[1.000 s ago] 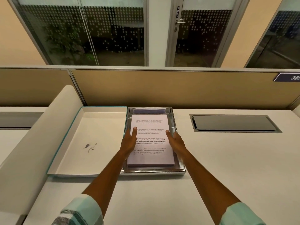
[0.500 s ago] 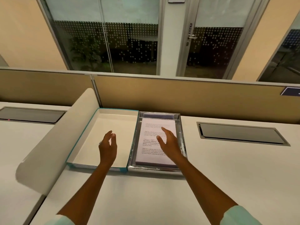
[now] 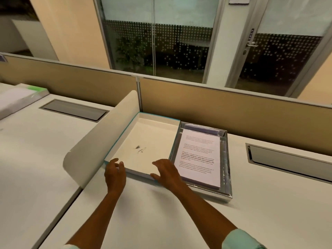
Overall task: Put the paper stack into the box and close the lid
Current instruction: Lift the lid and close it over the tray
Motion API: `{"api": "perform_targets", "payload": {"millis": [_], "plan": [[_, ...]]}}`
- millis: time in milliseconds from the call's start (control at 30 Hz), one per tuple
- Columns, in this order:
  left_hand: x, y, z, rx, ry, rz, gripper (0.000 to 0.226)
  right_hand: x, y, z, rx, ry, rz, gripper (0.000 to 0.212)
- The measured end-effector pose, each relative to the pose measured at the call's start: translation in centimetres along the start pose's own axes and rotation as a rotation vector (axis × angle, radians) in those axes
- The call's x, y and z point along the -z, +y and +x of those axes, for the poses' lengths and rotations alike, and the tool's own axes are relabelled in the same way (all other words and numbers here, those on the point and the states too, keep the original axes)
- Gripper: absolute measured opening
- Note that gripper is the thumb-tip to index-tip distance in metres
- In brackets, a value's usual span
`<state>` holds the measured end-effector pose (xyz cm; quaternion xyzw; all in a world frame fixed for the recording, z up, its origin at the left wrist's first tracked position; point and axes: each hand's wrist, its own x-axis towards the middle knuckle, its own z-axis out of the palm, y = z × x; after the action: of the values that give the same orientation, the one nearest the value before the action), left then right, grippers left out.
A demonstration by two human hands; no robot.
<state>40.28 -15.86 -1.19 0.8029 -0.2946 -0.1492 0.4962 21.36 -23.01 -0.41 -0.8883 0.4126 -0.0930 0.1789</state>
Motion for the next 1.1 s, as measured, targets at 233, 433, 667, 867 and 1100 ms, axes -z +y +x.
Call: {"api": "perform_targets", "payload": {"millis": [233,433,667,867,1100], "plan": [[0.8,-1.8,-0.7,0.540,-0.048,-0.329,0.036,-1.8,-2.3,1.8,0.010,-0.096,-0.149,0.028],[0.3,-2.7,-1.0,0.632,-0.140,-0.464,0.042,-2.3,-2.5,2.4,-0.065,-0.157,-0.160,0.023],[-0.9,-1.0,-0.9,0.565,-0.365,-0.657,0.046,-1.2,-3.1,2.7,-0.069,-0.075,-0.067,0.017],[-2.5,1.3,-1.1,0.507,-0.309,-0.790,0.048,0.0,-2.9,2.2,-0.096,0.034,0.183,0.019],[-2.8,4.3,-1.7,0.349,-0.206,-0.715,0.055,3.0,-1.4,1.9,-0.267,0.065,0.744,0.041]]}}
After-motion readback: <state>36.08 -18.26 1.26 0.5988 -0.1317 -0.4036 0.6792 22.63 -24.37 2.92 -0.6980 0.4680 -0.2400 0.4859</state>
